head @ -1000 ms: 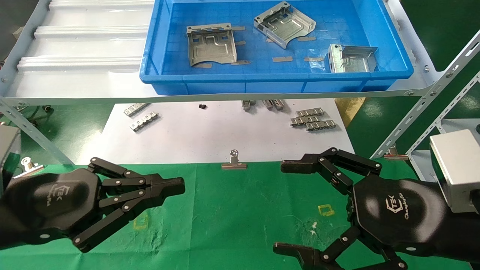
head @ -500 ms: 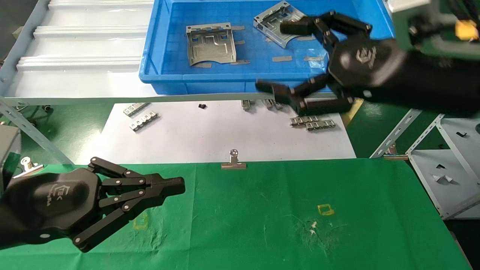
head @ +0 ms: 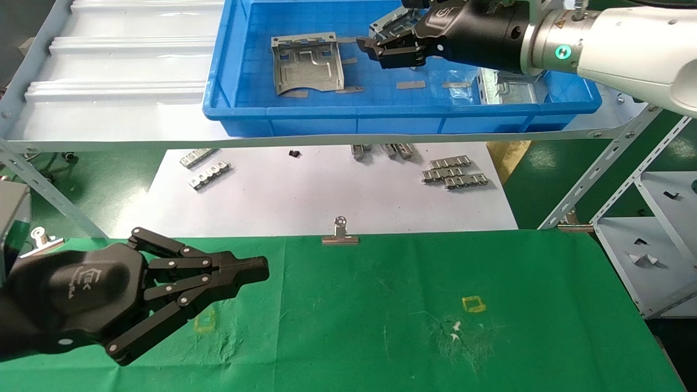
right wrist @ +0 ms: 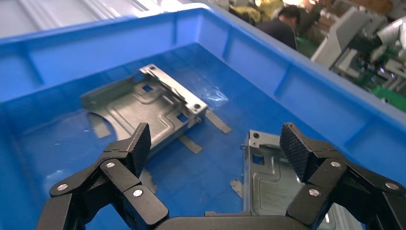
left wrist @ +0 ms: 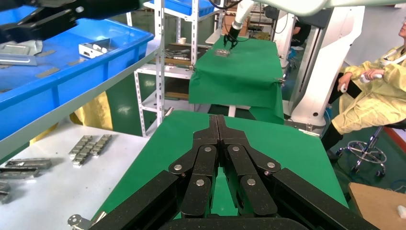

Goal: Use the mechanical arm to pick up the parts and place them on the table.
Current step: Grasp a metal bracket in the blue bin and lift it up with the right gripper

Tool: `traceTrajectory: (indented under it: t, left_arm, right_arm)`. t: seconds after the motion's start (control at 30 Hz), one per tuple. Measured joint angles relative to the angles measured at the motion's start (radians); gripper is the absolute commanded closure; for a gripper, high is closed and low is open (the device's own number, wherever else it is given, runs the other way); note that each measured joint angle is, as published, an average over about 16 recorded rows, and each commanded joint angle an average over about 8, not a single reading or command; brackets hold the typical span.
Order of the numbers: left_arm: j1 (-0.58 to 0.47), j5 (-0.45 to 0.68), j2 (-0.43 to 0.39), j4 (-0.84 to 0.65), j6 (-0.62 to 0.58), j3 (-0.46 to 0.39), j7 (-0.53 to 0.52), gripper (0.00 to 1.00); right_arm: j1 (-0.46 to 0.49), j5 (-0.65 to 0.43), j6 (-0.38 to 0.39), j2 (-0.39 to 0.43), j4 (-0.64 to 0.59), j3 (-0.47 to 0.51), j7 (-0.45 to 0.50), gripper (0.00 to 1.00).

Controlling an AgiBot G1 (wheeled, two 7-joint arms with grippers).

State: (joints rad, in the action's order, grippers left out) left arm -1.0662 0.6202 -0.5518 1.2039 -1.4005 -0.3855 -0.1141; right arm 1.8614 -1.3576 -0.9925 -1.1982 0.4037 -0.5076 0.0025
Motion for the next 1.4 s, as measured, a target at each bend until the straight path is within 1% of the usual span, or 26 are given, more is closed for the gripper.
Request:
traceTrajectory:
  t: [0.07,0.1,0.13,0.33,0.53,1.0,1.17,1.4]
  left_arm:
    - [0.0,0.0,0.0,0.0,0.0,0.0,0.0,0.12]
    - [0.0,0.0,0.0,0.0,0.0,0.0,0.0,0.0]
    - [0.0,0.0,0.0,0.0,0.0,0.0,0.0,0.0]
    - [0.0,0.0,0.0,0.0,0.0,0.0,0.0,0.0]
    - [0.0,0.0,0.0,0.0,0.0,0.0,0.0,0.0]
    - [0.0,0.0,0.0,0.0,0.0,0.0,0.0,0.0]
    - [0.0,0.0,0.0,0.0,0.0,0.0,0.0,0.0]
    - [0.0,0.0,0.0,0.0,0.0,0.0,0.0,0.0]
  right_arm:
    - [0.027,-0.023,0.031,-0.034,-0.067,-0.013,-0.006,0.86]
    - [0.039,-0.032,0.044,-0.049,-0.097,-0.018,-0.009,0.95]
    - [0.05,-0.041,0.057,-0.063,-0.125,-0.023,-0.012,1.0]
    - [0.097,-0.078,0.122,-0.127,-0.25,-0.05,-0.012,1.0]
    - [0.108,-0.087,0.189,-0.156,-0.29,-0.065,0.006,1.0]
    - [0.07,-0.072,0.34,-0.167,-0.246,-0.114,0.08,1.0]
    - [0.052,-0.061,0.365,-0.168,-0.219,-0.141,0.105,1.0]
    - [0.033,-0.041,0.377,-0.168,-0.186,-0.186,0.134,1.0]
